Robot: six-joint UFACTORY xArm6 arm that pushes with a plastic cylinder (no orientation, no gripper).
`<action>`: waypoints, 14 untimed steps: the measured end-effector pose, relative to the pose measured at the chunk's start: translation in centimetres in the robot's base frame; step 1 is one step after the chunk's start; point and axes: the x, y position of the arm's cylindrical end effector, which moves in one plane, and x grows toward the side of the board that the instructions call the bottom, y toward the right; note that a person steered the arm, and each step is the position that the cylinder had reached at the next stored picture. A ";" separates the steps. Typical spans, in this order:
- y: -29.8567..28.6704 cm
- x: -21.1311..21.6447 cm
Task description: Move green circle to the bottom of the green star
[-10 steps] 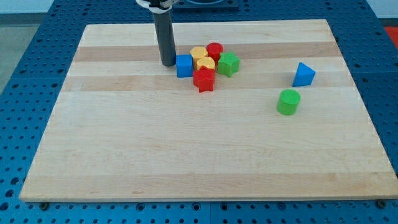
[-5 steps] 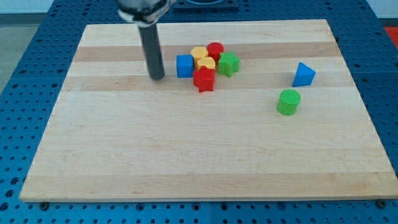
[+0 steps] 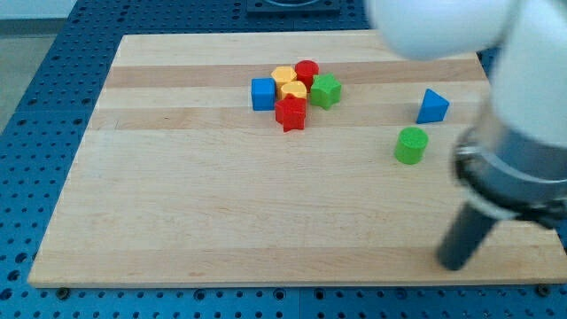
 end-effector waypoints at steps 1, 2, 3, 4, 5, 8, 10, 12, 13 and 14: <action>5.3 -1.6; 4.9 -1.6; 2.1 -7.7; -1.0 -12.4; -2.1 -13.3; -5.4 -13.4; -9.9 -16.3; -7.8 -13.4; -1.5 -8.7; -0.5 -12.0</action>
